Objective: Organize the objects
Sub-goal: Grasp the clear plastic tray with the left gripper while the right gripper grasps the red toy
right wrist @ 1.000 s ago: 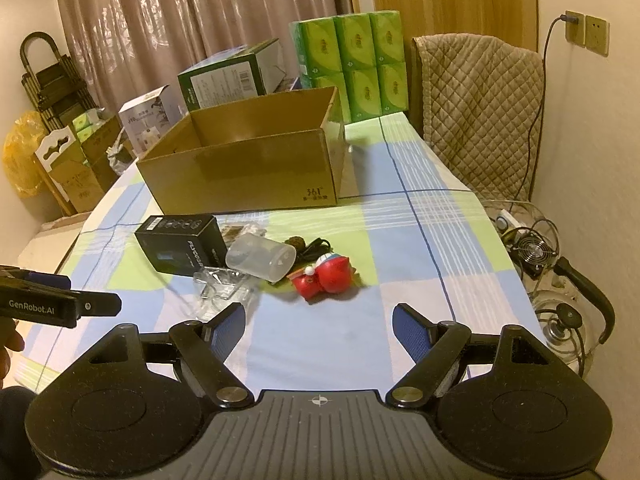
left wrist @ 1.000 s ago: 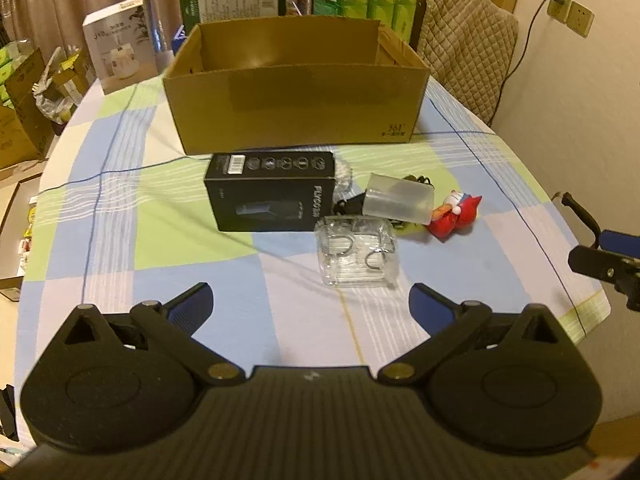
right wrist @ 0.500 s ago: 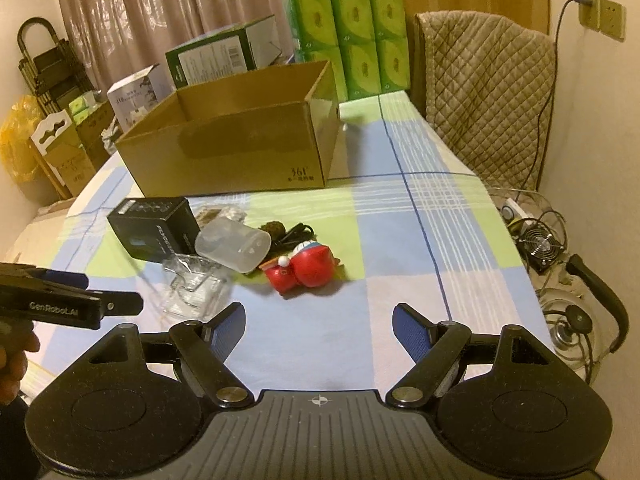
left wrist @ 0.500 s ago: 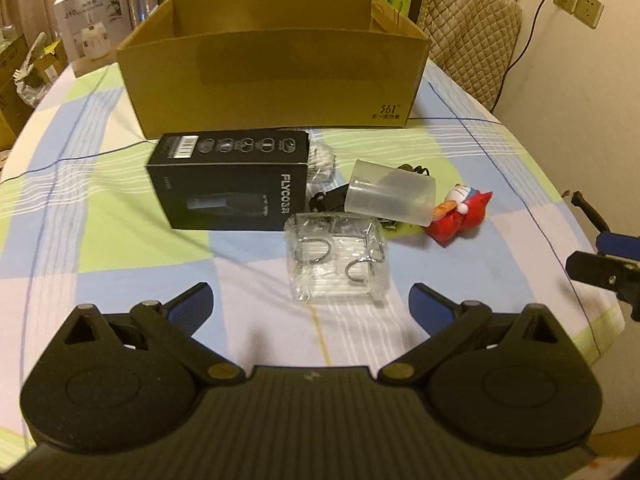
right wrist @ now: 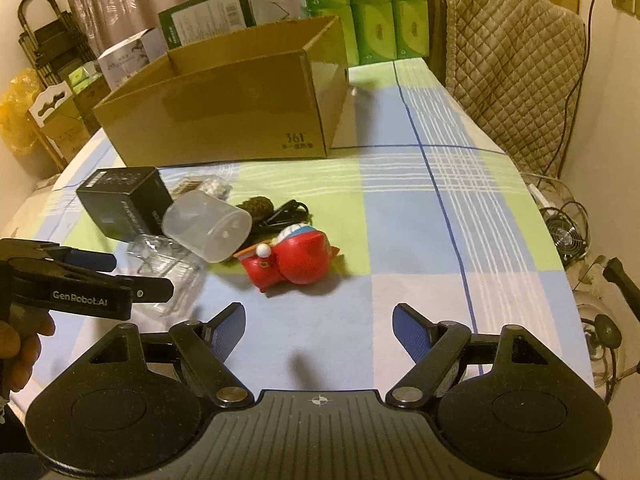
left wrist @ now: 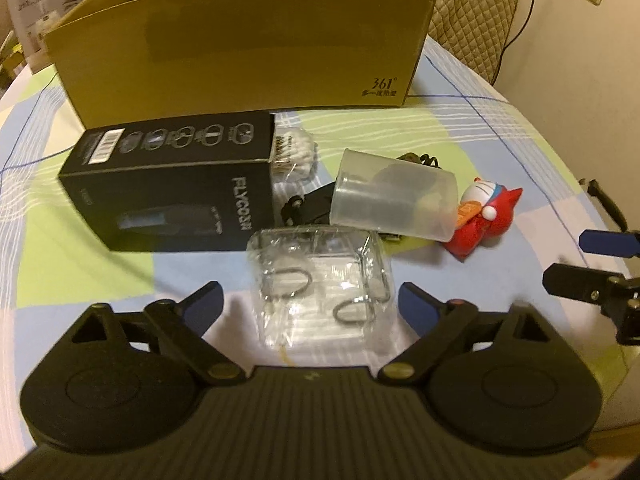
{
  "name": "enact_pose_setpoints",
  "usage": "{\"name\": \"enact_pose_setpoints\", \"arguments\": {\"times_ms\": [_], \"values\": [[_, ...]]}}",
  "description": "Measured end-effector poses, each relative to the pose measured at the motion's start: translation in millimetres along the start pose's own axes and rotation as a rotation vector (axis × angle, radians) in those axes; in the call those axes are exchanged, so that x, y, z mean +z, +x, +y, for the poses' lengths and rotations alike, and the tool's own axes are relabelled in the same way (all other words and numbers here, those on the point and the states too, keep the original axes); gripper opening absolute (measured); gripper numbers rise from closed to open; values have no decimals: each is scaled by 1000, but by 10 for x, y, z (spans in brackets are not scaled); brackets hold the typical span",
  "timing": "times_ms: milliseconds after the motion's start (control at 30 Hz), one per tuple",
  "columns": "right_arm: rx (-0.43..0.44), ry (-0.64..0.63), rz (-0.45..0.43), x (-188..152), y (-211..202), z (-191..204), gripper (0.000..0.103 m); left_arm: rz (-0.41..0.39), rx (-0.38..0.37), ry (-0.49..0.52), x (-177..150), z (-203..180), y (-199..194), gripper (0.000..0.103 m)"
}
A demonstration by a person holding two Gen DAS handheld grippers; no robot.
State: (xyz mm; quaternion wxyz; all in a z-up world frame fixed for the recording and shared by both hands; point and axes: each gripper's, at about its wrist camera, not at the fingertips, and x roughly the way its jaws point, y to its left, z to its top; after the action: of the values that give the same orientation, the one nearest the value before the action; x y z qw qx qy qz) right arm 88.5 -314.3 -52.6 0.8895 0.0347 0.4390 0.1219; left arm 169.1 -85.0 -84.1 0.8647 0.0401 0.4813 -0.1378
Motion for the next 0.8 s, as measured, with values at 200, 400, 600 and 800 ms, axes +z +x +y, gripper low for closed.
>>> {"name": "enact_pose_setpoints", "arguments": {"times_ms": [200, 400, 600, 800], "values": [[-1, -11, 20, 3, 109, -23, 78, -10, 0, 4, 44, -31, 102, 75], [15, -18, 19, 48, 190, -13, 78, -17, 5, 7, 26, -37, 113, 66], [42, -67, 24, 119, 311, 80, 78, 0, 21, 27, -24, -42, 25, 61], [47, -152, 6, 175, 453, 168, 79, -3, -2, -5, -84, 27, -63, 61]]}}
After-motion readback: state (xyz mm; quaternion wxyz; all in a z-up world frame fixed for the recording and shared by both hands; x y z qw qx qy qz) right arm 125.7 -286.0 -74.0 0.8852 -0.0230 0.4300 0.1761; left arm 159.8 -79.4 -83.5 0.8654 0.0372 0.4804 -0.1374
